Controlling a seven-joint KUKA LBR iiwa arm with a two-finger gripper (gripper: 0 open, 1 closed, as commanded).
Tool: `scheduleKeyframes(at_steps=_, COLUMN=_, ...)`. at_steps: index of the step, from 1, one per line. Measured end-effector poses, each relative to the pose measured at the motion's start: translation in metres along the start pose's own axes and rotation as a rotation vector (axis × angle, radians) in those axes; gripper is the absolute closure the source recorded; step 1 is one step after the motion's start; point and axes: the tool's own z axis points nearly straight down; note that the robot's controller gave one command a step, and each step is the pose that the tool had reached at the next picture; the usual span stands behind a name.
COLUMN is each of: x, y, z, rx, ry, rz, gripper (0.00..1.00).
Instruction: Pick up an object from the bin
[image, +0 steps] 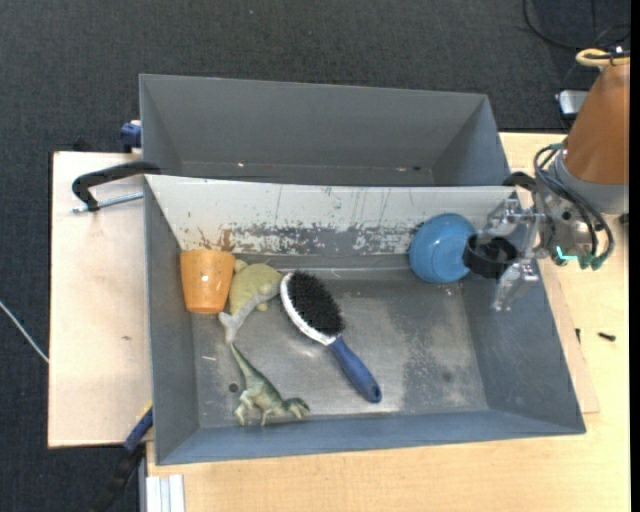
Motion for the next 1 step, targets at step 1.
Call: scheduleKeyframes(at_steps=1, x=-0.0050, y=0.0053, z=0.1212, rx=-0.002, ry=0.003, rz=0.032, gripper=0.00)
